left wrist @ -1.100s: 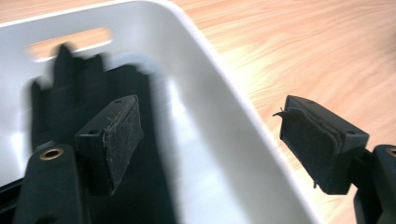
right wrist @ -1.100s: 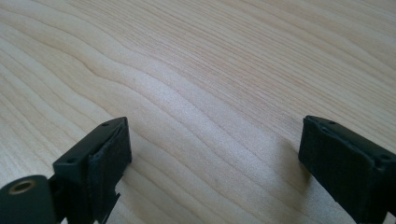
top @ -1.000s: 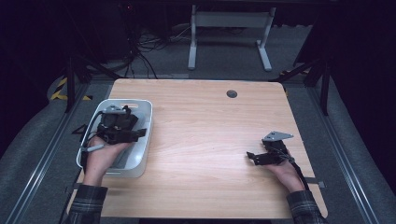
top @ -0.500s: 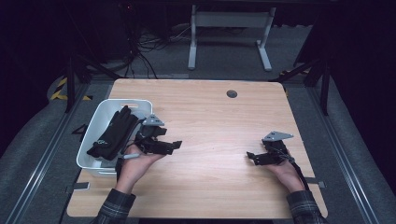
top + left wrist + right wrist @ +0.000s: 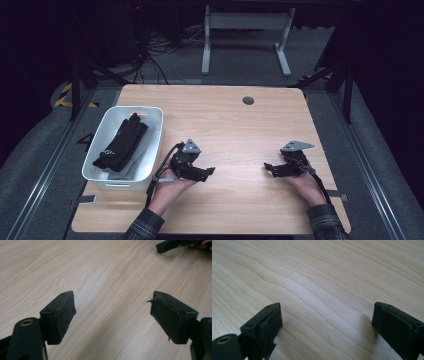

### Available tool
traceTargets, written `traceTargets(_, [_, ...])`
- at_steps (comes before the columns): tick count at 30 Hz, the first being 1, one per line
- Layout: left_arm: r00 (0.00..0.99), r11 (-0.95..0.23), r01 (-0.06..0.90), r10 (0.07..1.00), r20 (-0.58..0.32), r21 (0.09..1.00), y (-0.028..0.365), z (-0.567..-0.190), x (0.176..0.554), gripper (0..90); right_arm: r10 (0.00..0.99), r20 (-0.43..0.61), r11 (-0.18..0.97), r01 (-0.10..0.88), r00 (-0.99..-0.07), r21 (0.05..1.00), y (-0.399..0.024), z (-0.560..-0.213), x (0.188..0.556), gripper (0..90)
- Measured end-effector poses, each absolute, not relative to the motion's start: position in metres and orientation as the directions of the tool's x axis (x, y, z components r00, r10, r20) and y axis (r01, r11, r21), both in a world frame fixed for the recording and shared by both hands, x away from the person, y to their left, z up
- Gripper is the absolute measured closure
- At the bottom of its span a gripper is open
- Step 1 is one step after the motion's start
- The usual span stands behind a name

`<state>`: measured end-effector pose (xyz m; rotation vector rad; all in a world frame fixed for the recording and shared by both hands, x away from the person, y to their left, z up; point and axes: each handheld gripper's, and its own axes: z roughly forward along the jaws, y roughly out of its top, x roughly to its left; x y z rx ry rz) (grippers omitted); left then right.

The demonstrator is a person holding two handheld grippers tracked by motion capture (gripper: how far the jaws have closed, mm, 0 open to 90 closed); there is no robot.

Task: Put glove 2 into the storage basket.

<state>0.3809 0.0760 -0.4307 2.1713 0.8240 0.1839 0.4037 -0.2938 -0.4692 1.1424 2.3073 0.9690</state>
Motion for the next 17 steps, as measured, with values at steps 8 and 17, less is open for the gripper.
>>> traceTargets(8, [0.786,-0.559,0.499,0.613,-0.075,0.662,0.066,-0.463,0.385,16.4,0.802,-0.036,0.43,0.535,-0.596,0.727,-0.294,-0.469,0.404,10.1])
traceTargets(17, [0.796,-0.575,0.455,0.605,-0.021,0.68,0.063,-0.472,0.381,14.7,0.801,-0.037,0.431,0.534,-0.597,0.728,-0.294,-0.469,0.404,10.0])
